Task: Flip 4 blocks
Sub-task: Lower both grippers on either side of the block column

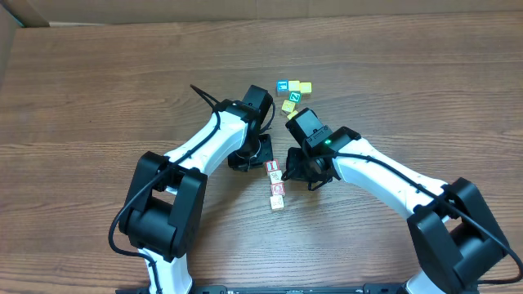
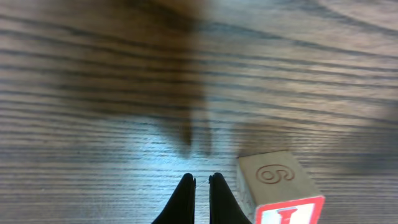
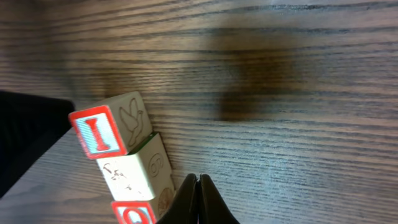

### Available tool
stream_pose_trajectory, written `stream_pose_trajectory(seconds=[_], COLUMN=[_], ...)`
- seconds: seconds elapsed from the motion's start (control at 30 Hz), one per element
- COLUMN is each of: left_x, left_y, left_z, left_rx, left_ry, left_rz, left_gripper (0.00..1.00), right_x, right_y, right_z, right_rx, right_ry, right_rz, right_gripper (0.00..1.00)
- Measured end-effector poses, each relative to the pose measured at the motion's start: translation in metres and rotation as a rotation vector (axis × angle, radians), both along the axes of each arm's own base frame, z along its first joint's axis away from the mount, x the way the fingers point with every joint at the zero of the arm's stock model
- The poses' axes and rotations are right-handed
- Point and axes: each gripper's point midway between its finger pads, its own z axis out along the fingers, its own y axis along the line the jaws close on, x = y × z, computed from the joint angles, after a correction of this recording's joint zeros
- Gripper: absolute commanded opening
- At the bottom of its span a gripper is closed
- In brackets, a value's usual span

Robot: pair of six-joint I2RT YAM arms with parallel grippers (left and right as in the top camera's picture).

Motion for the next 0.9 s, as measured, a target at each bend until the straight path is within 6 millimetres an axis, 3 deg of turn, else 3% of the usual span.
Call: stream_pose_trajectory(seconds=[0.9], left_x=[-0.004], left_y=[0.0], left_z=[-0.004], left_rx=[-0.007], left_ry=[0.012], left_rz=[0.018], left_gripper=[0.04], right_x=[-0.008], right_y=[0.017], right_z=[-0.01], right_rx=[0.106], right_ry=[-0.013], right_rz=[0.139], right_gripper=[0.04])
